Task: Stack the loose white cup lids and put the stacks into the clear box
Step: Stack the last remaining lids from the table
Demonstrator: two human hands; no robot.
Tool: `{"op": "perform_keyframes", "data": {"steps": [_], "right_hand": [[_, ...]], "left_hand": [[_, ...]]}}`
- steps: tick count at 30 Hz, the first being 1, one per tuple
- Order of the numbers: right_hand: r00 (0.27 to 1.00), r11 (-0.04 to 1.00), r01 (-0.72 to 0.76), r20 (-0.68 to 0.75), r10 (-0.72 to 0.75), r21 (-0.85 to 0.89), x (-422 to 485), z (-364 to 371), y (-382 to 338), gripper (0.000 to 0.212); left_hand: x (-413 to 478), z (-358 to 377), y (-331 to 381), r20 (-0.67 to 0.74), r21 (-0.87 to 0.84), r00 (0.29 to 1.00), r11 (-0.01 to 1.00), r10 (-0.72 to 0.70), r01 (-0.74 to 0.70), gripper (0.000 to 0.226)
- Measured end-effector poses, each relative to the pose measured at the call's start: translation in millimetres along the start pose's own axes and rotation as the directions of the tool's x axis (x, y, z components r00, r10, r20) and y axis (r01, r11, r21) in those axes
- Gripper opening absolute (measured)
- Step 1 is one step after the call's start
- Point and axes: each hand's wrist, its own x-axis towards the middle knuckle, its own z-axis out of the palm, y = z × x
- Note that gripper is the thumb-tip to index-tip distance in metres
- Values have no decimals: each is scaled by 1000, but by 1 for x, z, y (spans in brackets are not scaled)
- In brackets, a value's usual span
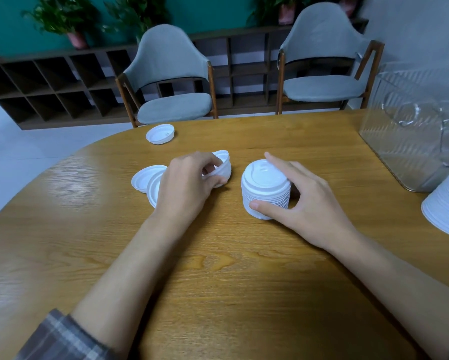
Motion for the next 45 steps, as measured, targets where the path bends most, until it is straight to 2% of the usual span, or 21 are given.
{"op": "perform_keyframes", "data": {"steps": [6, 8, 12, 15, 19, 24, 29, 31, 36, 41, 45], "right_hand": [[1000, 1000, 5, -7, -5, 29, -1, 1, -2, 87], [1000, 999, 4, -21, -3, 40, -1, 2, -3, 85], [999, 999, 3, -32, -2, 48, 0, 3, -3, 83], [1000, 999, 0, -28, 1, 48, 1, 2, -3, 86], [1000, 999, -6, -15, 7, 37, 1, 1, -4, 89], [1000, 999, -7, -11, 7, 37, 1, 1, -4, 90], [1000, 999, -10, -6, 10, 33, 1, 1, -4, 90], [1000, 999, -12, -4, 13, 32, 1, 0, -3, 91], [1000, 999, -10, -8, 10, 49, 0, 0, -5, 94], [1000, 999, -2, -4, 2, 54, 0, -1, -4, 93], [1000, 998, 15, 6, -15, 53, 1, -1, -4, 91]], "left_hand": [[1, -2, 2, -164, -47, 980, 991, 115, -124, 31], [1, -2, 4, -200, -121, 977, 988, 74, -100, 35], [2, -5, 12, -217, -296, 971, 955, -97, 30, 38], [4, -8, 14, -168, -419, 964, 900, -204, 117, 38], [2, -9, 19, -14, -589, 960, 778, -280, 218, 27], [2, -9, 23, 76, -663, 944, 691, -320, 288, 26], [4, -10, 25, 188, -768, 907, 519, -378, 376, 20], [3, -7, 27, 227, -748, 912, 539, -341, 388, 17], [-4, 4, 30, 236, -607, 940, 718, -248, 342, 14], [-9, 7, 32, 256, -560, 951, 776, -171, 290, 26], [-11, 12, 31, 244, -522, 961, 817, -133, 245, 22]]}}
